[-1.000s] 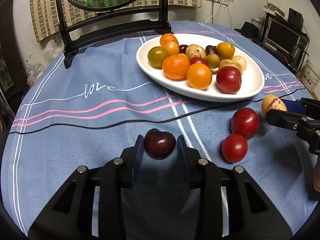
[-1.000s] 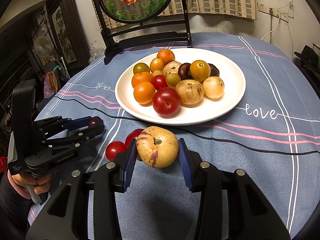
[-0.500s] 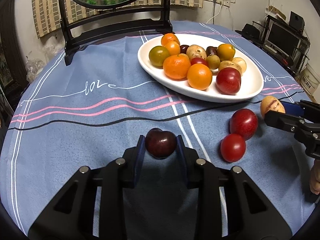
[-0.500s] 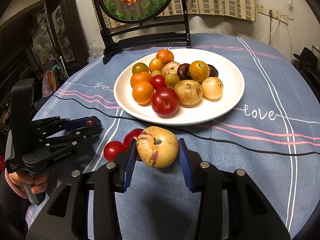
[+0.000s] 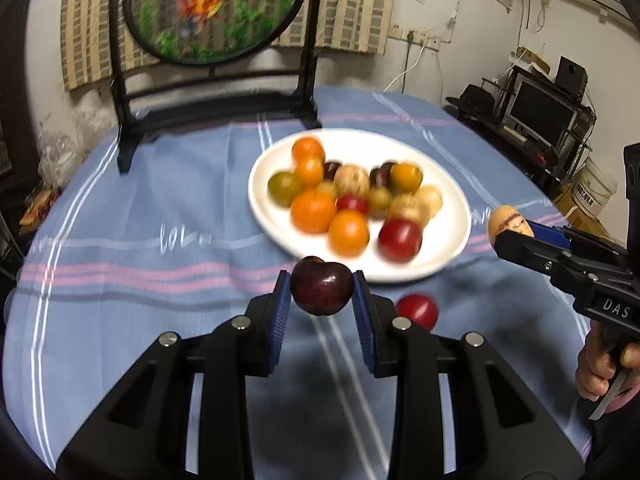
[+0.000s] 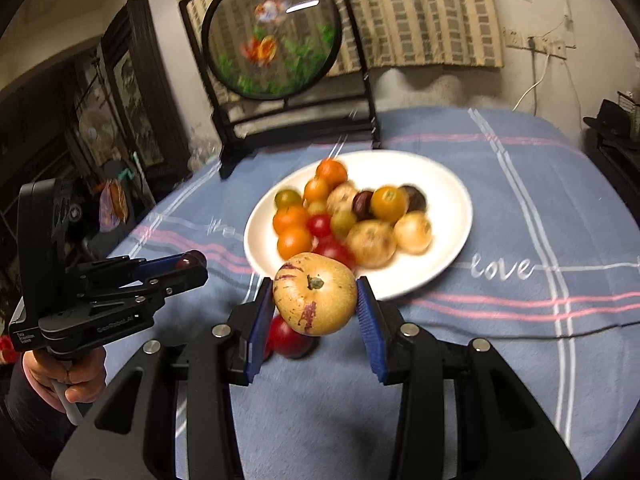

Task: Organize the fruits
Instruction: 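Carry the plum with the left tool while the right tool carries the pepino over the plate, then open the left tool onto the plate while the right tool releases the pepino there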

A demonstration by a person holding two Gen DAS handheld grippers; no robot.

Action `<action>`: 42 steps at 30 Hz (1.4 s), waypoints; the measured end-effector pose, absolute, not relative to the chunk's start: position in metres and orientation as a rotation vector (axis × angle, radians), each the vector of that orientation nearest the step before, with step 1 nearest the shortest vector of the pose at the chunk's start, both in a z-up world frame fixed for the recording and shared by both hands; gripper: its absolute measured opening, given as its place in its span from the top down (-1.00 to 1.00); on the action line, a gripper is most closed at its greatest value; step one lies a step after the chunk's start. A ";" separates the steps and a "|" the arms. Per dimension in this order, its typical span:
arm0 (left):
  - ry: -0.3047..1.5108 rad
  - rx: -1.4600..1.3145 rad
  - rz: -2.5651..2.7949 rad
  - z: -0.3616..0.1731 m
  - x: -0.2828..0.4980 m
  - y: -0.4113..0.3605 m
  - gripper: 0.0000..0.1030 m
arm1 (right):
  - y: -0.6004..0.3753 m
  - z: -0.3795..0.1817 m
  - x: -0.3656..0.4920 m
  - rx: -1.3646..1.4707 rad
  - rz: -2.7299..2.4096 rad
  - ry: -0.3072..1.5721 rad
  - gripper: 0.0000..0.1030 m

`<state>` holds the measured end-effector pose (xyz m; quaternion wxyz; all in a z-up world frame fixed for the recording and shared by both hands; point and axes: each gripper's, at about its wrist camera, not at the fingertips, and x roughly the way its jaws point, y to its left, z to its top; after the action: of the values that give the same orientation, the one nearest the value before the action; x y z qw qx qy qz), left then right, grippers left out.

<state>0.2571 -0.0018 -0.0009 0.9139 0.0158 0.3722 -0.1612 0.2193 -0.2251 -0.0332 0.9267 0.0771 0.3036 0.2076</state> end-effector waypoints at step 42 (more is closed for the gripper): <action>0.664 -0.038 -0.136 -0.016 0.226 0.018 -0.86 | -0.192 -0.058 0.220 0.051 0.405 0.651 -0.16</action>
<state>0.2256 0.0179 -0.0161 0.9429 -0.0188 0.3258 -0.0665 0.2201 -0.1924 -0.0577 0.9271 0.0250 0.3174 0.1977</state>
